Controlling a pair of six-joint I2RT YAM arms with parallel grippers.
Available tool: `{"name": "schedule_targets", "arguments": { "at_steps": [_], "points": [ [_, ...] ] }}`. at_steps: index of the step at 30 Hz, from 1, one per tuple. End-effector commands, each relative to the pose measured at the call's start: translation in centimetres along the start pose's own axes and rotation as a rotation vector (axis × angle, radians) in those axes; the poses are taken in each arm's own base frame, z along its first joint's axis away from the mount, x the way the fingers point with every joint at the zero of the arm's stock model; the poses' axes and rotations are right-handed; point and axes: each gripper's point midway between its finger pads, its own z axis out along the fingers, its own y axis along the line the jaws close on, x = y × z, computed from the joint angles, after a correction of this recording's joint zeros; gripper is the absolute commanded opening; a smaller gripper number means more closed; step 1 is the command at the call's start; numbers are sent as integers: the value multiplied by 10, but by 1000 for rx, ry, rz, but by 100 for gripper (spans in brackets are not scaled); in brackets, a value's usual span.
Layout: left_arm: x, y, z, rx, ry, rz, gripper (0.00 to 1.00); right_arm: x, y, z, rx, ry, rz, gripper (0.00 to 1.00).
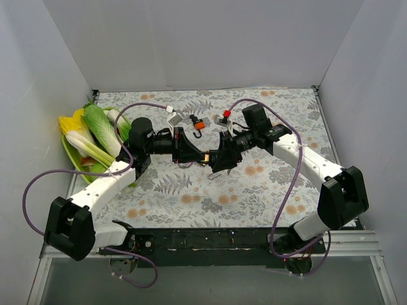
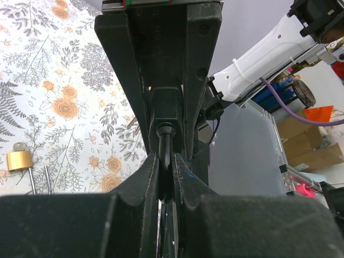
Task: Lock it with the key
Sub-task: Lock the lock.
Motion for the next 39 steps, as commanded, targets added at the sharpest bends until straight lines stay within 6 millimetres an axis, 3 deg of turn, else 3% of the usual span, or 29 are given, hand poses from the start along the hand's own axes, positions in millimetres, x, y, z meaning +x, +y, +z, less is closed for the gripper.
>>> {"name": "schedule_targets", "arguments": {
  "at_steps": [1,11,18,20,23,24,27,28,31,34,35,39],
  "points": [
    [22,-17,39,89,35,-41,0,-48,24,30,-112,-34,-289,1],
    [54,-25,65,176,111,-75,0,-67,18,41,-148,-55,-345,1],
    [61,-33,70,201,111,-96,0,-64,16,45,-179,-54,-336,1],
    [58,-33,65,202,104,-93,0,-58,13,40,-170,-49,-316,1],
    [40,-14,51,142,77,-80,0,-44,8,28,-143,-28,-290,1],
    [24,-4,42,123,58,-52,0,-40,6,24,-135,-21,-274,1],
    [15,17,27,65,80,-23,0,-23,2,13,-98,4,-219,1],
    [10,16,25,66,98,-27,0,-20,-1,8,-72,13,-211,1],
    [3,9,21,80,109,22,0,-13,-7,-8,-18,23,-170,30],
    [2,3,18,81,115,25,0,-13,-16,-34,53,-7,-105,82],
    [-1,-1,17,85,113,33,0,-14,-17,-41,71,-16,-98,89],
    [-6,-6,15,89,109,41,0,-14,-20,-66,157,-34,-105,90]
  ]
}}
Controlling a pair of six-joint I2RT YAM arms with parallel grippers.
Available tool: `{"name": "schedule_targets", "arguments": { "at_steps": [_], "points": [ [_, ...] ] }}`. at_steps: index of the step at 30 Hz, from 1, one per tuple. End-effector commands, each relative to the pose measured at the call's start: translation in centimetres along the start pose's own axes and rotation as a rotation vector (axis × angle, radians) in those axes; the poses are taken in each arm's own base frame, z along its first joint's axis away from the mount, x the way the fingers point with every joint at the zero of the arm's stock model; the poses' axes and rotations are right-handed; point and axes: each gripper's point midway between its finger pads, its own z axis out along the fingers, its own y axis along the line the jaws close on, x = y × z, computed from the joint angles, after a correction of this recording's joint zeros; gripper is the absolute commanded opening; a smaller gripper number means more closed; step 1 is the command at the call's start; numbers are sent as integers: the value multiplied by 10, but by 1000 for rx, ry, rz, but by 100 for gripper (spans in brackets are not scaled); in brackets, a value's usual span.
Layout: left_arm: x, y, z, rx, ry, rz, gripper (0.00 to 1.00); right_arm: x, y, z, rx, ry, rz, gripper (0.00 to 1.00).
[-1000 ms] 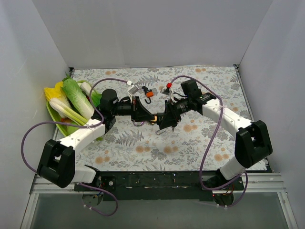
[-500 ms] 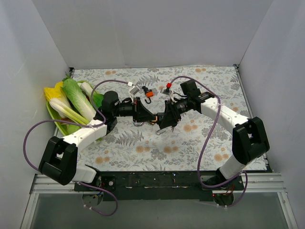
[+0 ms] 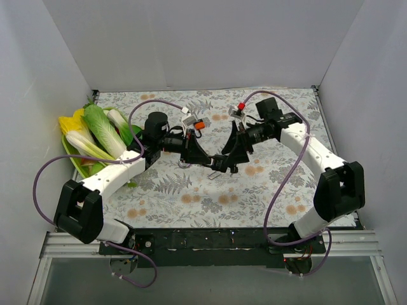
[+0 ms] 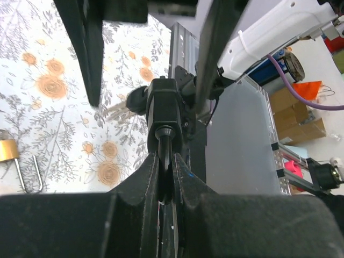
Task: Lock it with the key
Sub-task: Lock the lock, then place the key at the center of the board.
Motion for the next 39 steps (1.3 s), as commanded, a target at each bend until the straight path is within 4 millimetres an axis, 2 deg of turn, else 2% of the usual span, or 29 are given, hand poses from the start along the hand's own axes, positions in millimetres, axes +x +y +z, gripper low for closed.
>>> {"name": "schedule_targets", "arguments": {
  "at_steps": [1,4,11,16,19,22,23,24,26,30,35,36,39],
  "points": [
    [-22,-31,-5,57,-13,85,0,-15,8,-31,86,-34,-89,90],
    [-29,-37,-5,68,-35,88,0,-12,8,-31,99,-34,-99,88],
    [-30,-40,-6,56,-43,60,0,-3,26,-29,53,-57,-82,70],
    [-31,-41,-7,51,-50,59,0,10,26,-24,76,-23,-99,69],
    [-31,-41,-8,47,-55,60,0,11,25,-23,72,-22,-87,58],
    [-31,-42,-9,36,-59,75,0,9,23,-23,73,-20,-77,29],
    [-32,-41,-9,31,-58,79,0,10,22,-23,70,-16,-68,7],
    [-31,-41,-9,26,-56,79,0,10,22,-24,76,-12,-64,1],
    [-30,-36,-11,6,-60,74,0,16,24,-24,71,8,-52,1],
    [-43,-23,-20,-31,-93,98,0,30,24,-36,80,20,6,1],
    [-63,-3,-38,-78,-138,105,0,53,15,-67,112,10,110,1],
    [-66,0,-39,-83,-143,108,0,54,9,-74,126,6,116,1],
    [-68,6,-40,-93,-147,103,0,55,-31,-111,247,-37,158,1]
  ]
}}
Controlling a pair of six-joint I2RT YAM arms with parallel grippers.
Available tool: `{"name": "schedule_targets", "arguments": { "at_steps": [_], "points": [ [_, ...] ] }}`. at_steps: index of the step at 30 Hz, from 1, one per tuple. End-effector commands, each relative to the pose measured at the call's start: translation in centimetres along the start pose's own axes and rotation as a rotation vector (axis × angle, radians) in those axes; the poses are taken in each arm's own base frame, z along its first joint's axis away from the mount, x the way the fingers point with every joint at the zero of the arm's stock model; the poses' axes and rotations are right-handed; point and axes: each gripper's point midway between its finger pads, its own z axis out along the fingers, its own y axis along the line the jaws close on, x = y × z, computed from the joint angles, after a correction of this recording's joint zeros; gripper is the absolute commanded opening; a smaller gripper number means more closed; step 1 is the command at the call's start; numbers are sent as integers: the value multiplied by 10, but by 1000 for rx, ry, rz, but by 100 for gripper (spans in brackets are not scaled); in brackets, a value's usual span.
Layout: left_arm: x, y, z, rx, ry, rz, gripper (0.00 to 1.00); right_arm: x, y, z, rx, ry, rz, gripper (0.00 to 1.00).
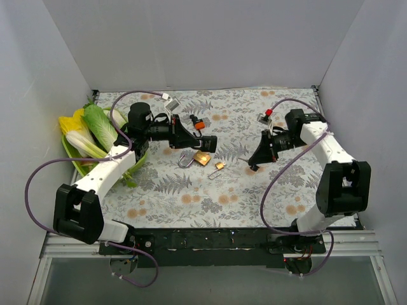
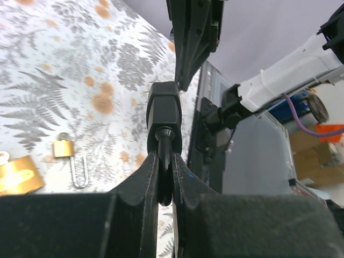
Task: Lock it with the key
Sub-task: Place the key at the center of the board.
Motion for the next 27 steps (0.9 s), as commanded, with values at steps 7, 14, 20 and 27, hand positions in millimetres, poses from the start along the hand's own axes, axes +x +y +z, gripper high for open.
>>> {"name": "schedule_targets", "arguments": {
  "at_steps": [7,14,20,27],
  "points": [
    [-28,5,-2,-27,-62,67,0,-44,-179,-161,544,-180,96,1],
    [-25,20,2,-54,-51,32,0,-67,-286,-235,886,-191,56,1],
    [-20,28,4,-60,-43,7,0,-68,-340,-261,1035,-228,58,1],
    [-12,35,5,-74,-23,-32,0,-67,-378,-272,1091,-259,62,1]
  ]
}}
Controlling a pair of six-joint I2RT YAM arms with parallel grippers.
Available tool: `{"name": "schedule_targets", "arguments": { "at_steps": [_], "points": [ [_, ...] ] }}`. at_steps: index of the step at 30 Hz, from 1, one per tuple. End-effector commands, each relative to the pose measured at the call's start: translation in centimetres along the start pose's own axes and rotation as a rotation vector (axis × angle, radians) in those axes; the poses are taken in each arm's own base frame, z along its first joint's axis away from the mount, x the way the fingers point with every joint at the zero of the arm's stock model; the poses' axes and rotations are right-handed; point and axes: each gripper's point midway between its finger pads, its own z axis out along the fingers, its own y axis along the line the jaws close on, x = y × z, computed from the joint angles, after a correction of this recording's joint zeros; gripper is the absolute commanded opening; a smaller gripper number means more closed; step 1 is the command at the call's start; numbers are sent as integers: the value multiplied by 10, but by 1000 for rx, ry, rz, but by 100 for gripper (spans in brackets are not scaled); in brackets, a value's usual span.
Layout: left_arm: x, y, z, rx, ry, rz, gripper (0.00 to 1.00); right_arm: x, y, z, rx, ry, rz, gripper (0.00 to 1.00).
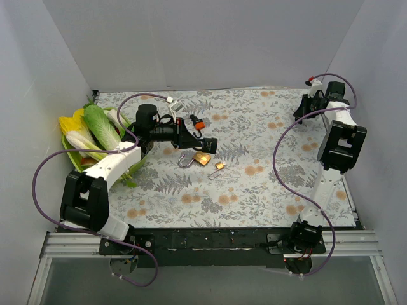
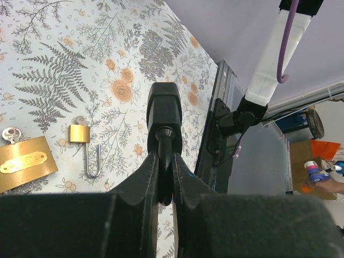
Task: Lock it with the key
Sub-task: Place the key at the center of the board.
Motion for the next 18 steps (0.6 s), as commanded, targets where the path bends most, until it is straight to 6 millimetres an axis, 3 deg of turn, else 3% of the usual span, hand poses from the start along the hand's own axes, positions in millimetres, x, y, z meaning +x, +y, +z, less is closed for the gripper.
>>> {"name": "schedule_targets", "arguments": {
  "at_steps": [1,3,7,8,11,14,16,17,18],
  "points": [
    [-18,-16,-2,37,-24,69,0,-43,-26,2,90,-113,-50,1],
    [-15,-15,-2,34,-21,59,0,-40,-32,8,99,-110,-50,6],
    [-13,-11,-1,26,-14,41,0,-37,-34,14,94,-104,-48,26],
    [-13,-11,0,26,-10,32,0,-39,-32,12,90,-106,-46,47],
    [-8,-8,2,28,11,-1,0,-56,-18,-4,65,-136,-81,75],
    [-3,-9,7,35,30,-53,0,-76,12,-30,29,-173,-178,79],
    [-2,-11,11,43,46,-95,0,-82,45,-39,-27,-177,-251,80],
    [0,-14,15,52,57,-109,0,-88,66,-56,-44,-190,-297,80],
    [0,-16,17,55,60,-119,0,-87,93,-57,-86,-186,-363,80]
  ]
}}
